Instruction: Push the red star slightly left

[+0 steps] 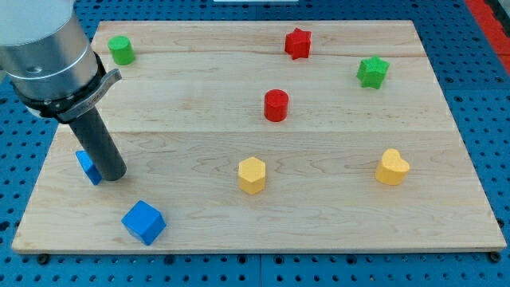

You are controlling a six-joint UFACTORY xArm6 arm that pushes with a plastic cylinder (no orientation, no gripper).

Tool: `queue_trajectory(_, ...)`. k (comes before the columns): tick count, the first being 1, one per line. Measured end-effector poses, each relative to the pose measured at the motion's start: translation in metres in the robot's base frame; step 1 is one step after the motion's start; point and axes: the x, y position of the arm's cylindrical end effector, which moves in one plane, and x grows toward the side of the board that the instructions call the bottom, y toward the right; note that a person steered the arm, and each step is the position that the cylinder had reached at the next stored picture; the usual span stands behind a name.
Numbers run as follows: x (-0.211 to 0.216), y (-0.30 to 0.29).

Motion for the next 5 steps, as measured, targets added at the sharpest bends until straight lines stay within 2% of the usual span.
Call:
queue_trajectory(1,-0.014,-0.001)
queue_trajectory(2,-0.057,0.010)
queue_trajectory(5,-0.190,0.144)
